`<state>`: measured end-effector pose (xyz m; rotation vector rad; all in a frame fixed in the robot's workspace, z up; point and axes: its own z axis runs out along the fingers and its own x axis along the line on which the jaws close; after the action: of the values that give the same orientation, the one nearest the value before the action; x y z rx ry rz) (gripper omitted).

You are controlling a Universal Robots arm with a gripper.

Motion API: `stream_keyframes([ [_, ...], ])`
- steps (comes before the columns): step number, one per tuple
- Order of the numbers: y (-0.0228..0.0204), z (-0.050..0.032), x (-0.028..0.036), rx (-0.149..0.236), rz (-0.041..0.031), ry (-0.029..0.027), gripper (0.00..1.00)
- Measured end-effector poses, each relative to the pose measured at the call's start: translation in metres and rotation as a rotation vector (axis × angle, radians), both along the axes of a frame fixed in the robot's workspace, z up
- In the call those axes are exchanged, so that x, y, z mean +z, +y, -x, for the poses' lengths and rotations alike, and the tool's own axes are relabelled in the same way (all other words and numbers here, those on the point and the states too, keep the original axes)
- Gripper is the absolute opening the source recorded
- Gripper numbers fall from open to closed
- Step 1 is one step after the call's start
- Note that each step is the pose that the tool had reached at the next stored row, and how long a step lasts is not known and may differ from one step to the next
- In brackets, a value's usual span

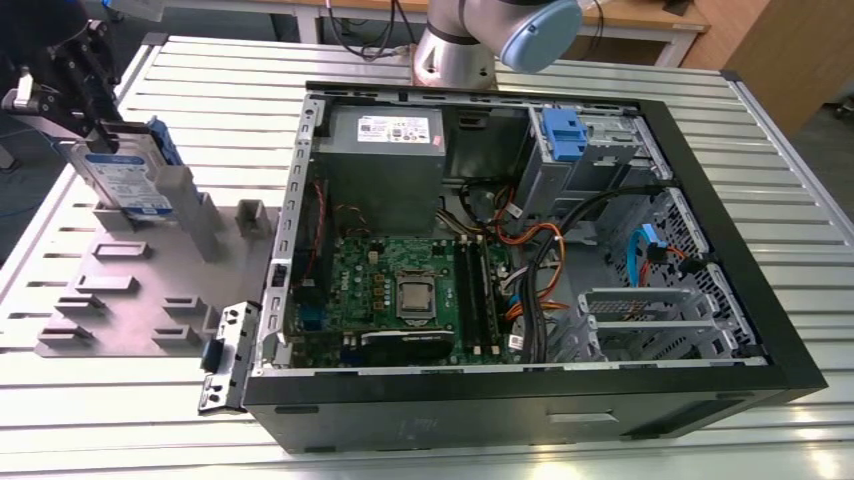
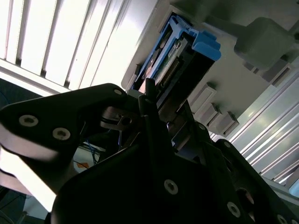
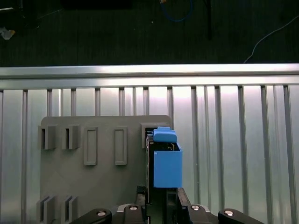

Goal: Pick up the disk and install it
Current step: 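Pick up the disk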

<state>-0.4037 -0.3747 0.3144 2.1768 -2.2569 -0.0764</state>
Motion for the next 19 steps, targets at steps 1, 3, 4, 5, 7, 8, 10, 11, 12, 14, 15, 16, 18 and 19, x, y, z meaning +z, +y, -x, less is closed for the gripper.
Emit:
stream_keyframes([
  [1,0.0000,0.0000,0.0002,0.000,0.0002,0.0003,0.35],
  [3,0.0000,0.0000,0.0001,0.000,0.0002,0.0003,0.35],
  [4,0.0000,0.0000,0.0002,0.000,0.0003,0.0003,0.35],
  [5,0.0000,0.0000,0.0001,0.000,0.0003,0.0003,0.35],
  [7,0.0000,0.0000,0.0002,0.000,0.0003,0.0003,0.35],
  [8,0.0000,0.0000,0.0001,0.000,0.0002,0.0002,0.35],
  [10,0.0000,0.0000,0.0004,0.000,0.0002,0.0002,0.35],
  [11,0.0000,0.0000,0.0011,0.000,0.0004,0.0005,0.35],
  [12,0.0000,0.0000,0.0019,0.000,0.0005,0.0005,0.35],
  [14,0.0000,0.0000,0.0041,0.000,0.0003,0.0002,0.35],
  [15,0.0000,0.0000,0.0051,0.000,0.0003,0.0000,0.35],
  [16,0.0000,0.0000,0.0059,0.000,0.0003,-0.0003,0.35],
  [18,0.0000,0.0000,0.0069,0.000,0.0001,-0.0011,0.35],
  [19,0.0000,0.0000,0.0069,0.000,0.0001,-0.0012,0.35],
])
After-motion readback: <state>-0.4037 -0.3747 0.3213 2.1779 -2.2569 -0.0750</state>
